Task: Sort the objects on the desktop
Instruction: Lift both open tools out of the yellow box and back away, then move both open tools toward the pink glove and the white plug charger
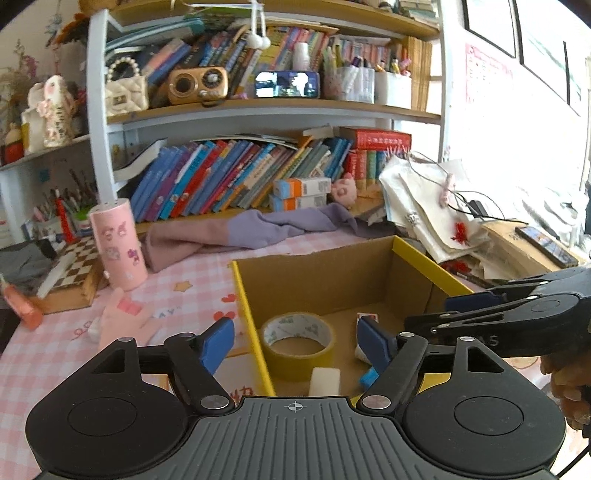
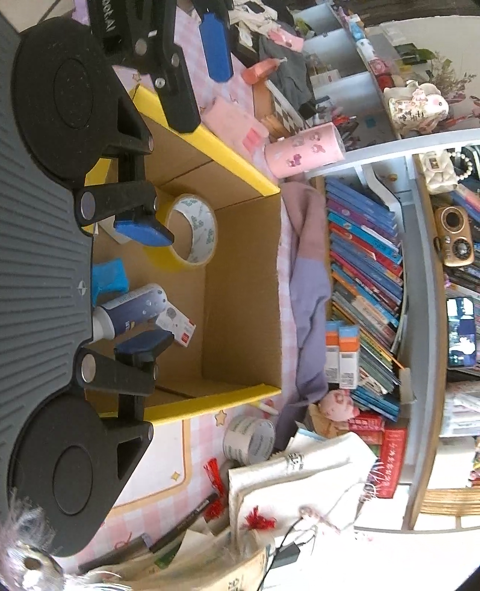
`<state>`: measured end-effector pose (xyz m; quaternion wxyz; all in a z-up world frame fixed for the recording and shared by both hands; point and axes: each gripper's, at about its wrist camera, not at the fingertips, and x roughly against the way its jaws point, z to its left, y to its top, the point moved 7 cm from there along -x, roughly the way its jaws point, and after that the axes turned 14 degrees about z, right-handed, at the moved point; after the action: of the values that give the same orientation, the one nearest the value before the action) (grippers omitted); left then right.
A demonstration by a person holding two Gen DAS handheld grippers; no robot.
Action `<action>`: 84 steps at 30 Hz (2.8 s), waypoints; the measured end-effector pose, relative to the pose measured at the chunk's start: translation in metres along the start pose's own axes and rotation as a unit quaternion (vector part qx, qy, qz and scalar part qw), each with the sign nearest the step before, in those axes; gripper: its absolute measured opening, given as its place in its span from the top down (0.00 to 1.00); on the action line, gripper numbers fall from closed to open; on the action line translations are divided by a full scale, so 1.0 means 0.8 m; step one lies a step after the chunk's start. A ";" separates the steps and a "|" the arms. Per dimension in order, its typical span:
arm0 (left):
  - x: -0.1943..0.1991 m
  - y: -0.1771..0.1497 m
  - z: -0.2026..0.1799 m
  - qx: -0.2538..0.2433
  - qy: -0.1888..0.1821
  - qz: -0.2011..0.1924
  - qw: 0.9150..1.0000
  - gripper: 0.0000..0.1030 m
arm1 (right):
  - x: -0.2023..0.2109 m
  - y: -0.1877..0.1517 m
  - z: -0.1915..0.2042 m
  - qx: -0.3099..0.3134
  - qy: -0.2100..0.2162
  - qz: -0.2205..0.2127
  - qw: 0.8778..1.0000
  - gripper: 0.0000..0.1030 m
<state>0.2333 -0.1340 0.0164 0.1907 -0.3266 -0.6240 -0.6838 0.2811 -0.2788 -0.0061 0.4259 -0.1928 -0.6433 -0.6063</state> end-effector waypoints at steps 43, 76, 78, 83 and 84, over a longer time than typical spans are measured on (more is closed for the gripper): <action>0.087 -0.142 0.121 -0.064 -0.061 0.065 0.994 0.23 | 0.041 -0.159 0.168 -0.107 -0.073 0.050 0.990 0.44; 0.133 -0.190 0.243 -0.019 -0.004 0.065 0.998 0.17 | -0.004 -0.139 0.353 0.028 -0.003 0.065 0.997 0.43; 0.134 -0.191 0.246 -0.019 -0.002 0.063 0.998 0.17 | -0.006 -0.136 0.358 0.035 -0.001 0.065 0.997 0.43; 0.134 -0.189 0.256 -0.005 0.003 0.064 0.998 0.17 | -0.011 -0.131 0.368 0.049 0.004 0.068 0.996 0.42; 0.133 -0.189 0.257 -0.002 0.003 0.064 0.998 0.17 | -0.012 -0.130 0.369 0.052 0.004 0.068 0.996 0.42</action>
<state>0.0994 0.1051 -0.0195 0.2350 -0.3646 -0.5999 -0.6723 0.1143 -0.0173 -0.0488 0.4778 -0.2111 -0.6578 -0.5426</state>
